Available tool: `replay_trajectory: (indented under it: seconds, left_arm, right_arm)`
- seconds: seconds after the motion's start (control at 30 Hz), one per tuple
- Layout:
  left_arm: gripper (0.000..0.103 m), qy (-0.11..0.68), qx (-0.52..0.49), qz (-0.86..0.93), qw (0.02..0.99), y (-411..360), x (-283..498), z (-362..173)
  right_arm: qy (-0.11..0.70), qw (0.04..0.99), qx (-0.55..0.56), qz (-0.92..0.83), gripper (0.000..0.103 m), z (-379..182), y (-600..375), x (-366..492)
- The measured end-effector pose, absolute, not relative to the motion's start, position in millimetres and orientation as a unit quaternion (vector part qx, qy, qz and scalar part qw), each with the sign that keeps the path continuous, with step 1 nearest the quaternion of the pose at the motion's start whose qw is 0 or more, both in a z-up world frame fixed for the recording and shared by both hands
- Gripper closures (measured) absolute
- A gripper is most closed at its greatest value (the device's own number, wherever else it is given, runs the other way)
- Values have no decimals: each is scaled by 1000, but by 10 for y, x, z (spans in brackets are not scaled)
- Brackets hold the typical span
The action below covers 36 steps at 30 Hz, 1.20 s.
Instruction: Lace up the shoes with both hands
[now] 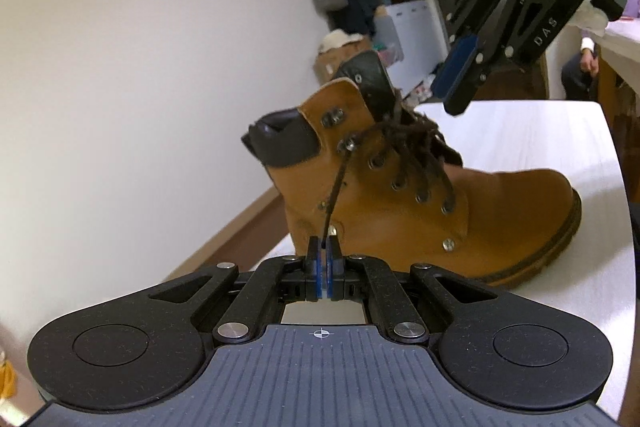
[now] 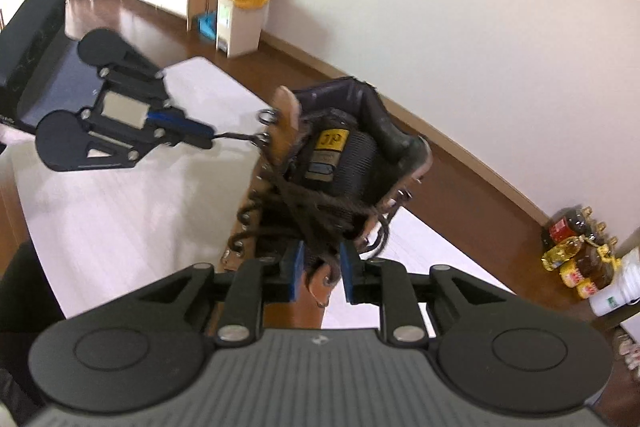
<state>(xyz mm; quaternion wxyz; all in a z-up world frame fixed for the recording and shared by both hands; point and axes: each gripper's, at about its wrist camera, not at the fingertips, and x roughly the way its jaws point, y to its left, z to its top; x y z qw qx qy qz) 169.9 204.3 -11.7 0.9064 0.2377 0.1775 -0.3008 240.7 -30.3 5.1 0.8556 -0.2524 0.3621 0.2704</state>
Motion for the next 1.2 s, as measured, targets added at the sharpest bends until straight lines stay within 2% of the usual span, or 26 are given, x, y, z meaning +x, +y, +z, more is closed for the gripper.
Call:
replay_trajectory:
  seconds: [0.1, 0.2, 0.57, 0.63, 0.67, 0.93, 1.1, 1.2]
  left_arm:
    - [101, 179, 235, -287, 911, 2047, 1668, -75]
    - [101, 187, 235, -270, 915, 2051, 1628, -12]
    - [101, 212, 251, -242, 913, 1999, 1475, 129]
    - [101, 214, 250, -239, 914, 2008, 1457, 155]
    - [101, 214, 250, -235, 915, 2016, 1448, 167]
    - [101, 227, 243, -227, 915, 2034, 1368, 59]
    - [101, 235, 225, -212, 922, 2142, 1268, 29]
    - [101, 236, 218, -205, 924, 2193, 1205, 26]
  right_arm:
    - [347, 859, -256, 274, 76, -46, -371, 2441]
    - [328, 856, -268, 296, 76, -132, -407, 2376]
    - [182, 815, -437, 333, 77, -480, -265, 2194]
    - [171, 805, -459, 335, 84, -501, -237, 2115]
    - [164, 800, -472, 333, 100, -534, -224, 2107]
    - [102, 821, -475, 300, 100, -274, -259, 2010]
    - [108, 809, -484, 315, 100, -312, -79, 2127]
    - [109, 808, -484, 318, 96, -381, -11, 2160]
